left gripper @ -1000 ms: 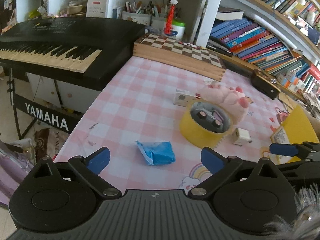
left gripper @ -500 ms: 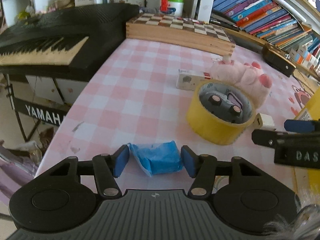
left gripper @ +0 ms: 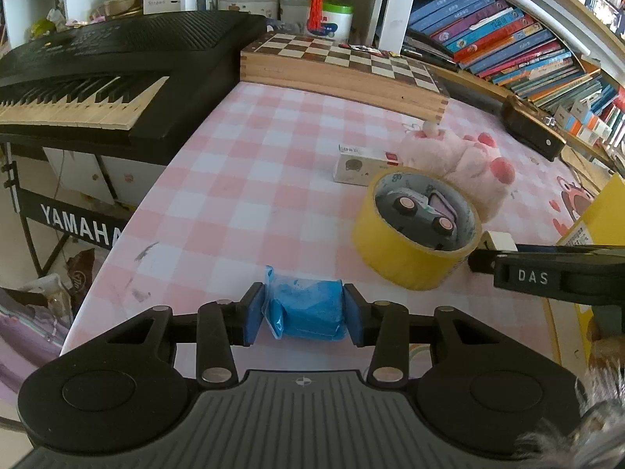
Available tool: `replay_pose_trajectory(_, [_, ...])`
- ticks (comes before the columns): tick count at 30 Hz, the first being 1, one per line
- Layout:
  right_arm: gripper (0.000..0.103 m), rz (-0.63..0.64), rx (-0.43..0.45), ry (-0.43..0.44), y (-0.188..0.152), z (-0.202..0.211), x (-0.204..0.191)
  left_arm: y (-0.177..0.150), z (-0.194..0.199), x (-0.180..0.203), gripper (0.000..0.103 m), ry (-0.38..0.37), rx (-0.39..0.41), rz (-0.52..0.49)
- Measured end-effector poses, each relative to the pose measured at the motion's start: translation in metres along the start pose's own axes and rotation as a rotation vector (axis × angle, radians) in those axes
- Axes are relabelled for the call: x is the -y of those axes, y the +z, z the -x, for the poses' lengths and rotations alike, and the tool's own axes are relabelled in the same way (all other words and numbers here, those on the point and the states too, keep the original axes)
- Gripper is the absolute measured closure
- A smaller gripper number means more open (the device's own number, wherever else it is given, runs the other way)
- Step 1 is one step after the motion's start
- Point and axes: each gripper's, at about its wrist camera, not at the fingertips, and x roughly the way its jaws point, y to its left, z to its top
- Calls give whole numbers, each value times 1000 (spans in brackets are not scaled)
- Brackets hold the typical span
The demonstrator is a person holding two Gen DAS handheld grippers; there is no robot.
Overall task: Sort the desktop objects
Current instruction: 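Close the right gripper on the white plug adapter while the left holds the blue object, then carry the blue object and plug adapter together toward the yellow box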
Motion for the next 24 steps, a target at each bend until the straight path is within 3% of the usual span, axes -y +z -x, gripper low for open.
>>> replay_pose_trajectory(10, [61,20,17,45,-4,17,-3,0,13,2,64,-27,26,6])
replay_pose_trajectory(24, [61,24,83,66,-15,74,-3,-9,39,3,65,-146,72,13])
